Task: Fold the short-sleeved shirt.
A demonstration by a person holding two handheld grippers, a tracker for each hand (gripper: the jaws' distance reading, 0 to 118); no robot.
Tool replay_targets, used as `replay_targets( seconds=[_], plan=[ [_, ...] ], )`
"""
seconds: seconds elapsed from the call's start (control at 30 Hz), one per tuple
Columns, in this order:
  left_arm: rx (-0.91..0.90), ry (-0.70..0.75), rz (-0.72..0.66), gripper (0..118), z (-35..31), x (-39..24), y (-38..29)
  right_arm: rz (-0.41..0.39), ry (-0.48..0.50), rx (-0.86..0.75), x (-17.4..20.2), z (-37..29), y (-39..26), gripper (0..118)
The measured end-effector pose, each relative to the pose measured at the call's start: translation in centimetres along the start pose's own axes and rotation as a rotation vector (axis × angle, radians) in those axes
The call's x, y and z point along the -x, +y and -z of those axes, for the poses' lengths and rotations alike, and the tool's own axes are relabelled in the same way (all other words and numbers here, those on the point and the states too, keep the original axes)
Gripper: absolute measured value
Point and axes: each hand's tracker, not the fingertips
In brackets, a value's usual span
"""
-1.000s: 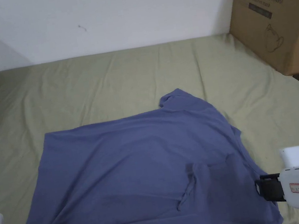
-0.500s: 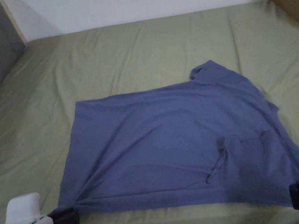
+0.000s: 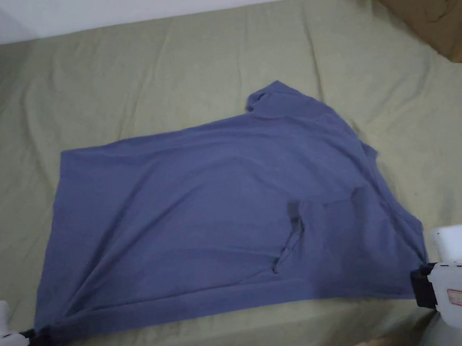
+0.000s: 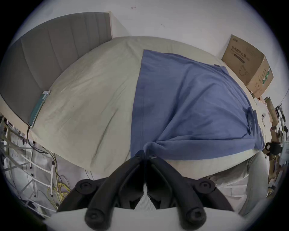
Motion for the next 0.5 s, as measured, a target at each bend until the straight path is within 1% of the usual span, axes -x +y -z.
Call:
replay_targets(
  seconds=[0.03, 0.07, 0.1, 0.13, 0.17, 0.23, 0.27, 0.3, 0.33, 0.37, 0.43, 0.5],
  plan=[
    [-0.009, 0.009, -0.003, 1, -0.2, 0.1, 0.0, -0.007, -0.010, 0.000, -0.3, 0.3, 0.2, 2],
    [-0.012, 0.011, 0.000, 1, -0.3, 0.1, -0.1, -0.012, -0.012, 0.002, -0.5, 0.4, 0.4, 18],
    [-0.012, 0.013, 0.010, 1, -0.9, -0.6, 0.2, -0.009, -0.010, 0.001, -0.7, 0.7, 0.5, 53],
    [-0.013, 0.021, 0.024, 1, -1.0, -0.7, 0.2, 0.004, -0.004, 0.008, -1.1, 1.2, 0.7, 67],
    [-0.013, 0.025, 0.027, 1, -1.0, -0.7, 0.1, 0.023, 0.003, 0.015, -1.5, 1.7, 0.9, 66],
    [-0.006, 0.020, 0.021, 1, -1.2, -1.0, 0.4, 0.055, 0.005, 0.086, -2.3, 3.5, 1.2, 65],
    [-0.006, 0.021, 0.015, 1, -1.3, -0.9, 0.3, 0.060, 0.002, 0.120, -2.6, 4.0, 1.2, 61],
    [-0.006, 0.021, 0.007, 1, -1.3, -0.7, 0.3, 0.062, 0.026, 0.123, -2.9, 4.3, 1.1, 36],
    [-0.006, 0.020, -0.002, 1, -1.5, -0.7, 0.4, 0.059, 0.061, 0.122, -3.1, 4.2, 0.9, 8],
    [-0.007, 0.020, -0.008, 1, -1.8, -0.9, 0.6, 0.060, 0.038, 0.120, -3.2, 4.1, 0.8, 4],
    [-0.010, 0.017, -0.011, 1, -2.1, -0.7, 0.5, 0.074, 0.040, 0.118, -3.6, 3.5, 0.8, 4],
    [-0.010, 0.023, -0.004, 1, -2.4, -1.0, 0.7, 0.111, 0.050, 0.090, -4.0, 2.7, 0.9, 4]
  ],
)
